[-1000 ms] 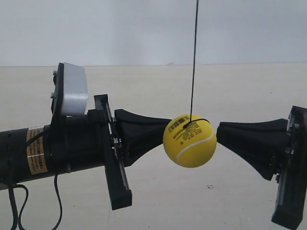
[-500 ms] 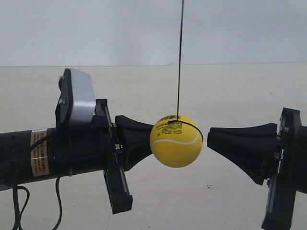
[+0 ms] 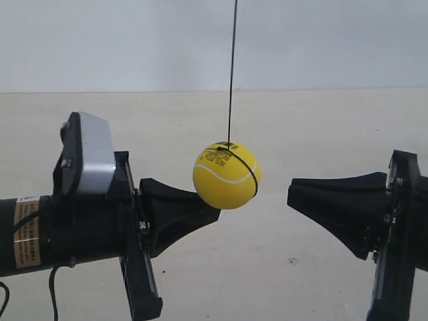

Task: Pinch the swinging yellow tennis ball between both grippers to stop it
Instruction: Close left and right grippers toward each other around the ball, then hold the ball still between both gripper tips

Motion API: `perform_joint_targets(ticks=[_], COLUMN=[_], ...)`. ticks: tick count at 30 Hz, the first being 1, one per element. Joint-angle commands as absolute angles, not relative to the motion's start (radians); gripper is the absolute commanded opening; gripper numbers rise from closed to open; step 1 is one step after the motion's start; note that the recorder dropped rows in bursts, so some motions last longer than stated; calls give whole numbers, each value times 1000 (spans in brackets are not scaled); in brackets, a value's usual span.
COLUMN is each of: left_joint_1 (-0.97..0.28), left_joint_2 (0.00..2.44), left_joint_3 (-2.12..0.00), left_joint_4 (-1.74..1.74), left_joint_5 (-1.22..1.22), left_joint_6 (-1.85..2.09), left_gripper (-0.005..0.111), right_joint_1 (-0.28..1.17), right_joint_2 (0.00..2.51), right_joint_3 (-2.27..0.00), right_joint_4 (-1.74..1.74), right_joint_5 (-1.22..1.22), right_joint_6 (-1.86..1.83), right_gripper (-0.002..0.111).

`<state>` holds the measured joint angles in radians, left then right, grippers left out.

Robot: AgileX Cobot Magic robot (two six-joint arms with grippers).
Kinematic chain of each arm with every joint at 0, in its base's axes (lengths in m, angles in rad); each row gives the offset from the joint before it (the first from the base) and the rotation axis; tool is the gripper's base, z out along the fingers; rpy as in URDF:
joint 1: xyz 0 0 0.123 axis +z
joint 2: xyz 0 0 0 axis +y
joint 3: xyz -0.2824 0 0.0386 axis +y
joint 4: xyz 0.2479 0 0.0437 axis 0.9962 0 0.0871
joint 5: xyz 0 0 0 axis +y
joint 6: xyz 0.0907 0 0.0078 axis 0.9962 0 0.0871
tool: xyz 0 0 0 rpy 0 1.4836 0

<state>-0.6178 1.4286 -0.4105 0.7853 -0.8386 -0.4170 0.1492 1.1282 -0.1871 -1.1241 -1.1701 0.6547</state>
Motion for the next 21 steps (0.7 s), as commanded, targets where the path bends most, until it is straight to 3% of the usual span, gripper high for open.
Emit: perform_joint_targets(ticks=[1,21], left_joint_1=[-625,-625], left_joint_2=[1364,1334], left_joint_3=[-405,-405], left_joint_4=[737,778], left_joint_5=[-812,-908], left_joint_6=[-397,-446], left_gripper=[5,5], right_joint_1=[152,152], right_joint_2=[1128,1128], right_joint_3=[-192,-201], right_joint_4=[-1118,-1138], right_joint_5=[-1192,-1221], right_joint_6=[652,685], right_gripper=[0,0])
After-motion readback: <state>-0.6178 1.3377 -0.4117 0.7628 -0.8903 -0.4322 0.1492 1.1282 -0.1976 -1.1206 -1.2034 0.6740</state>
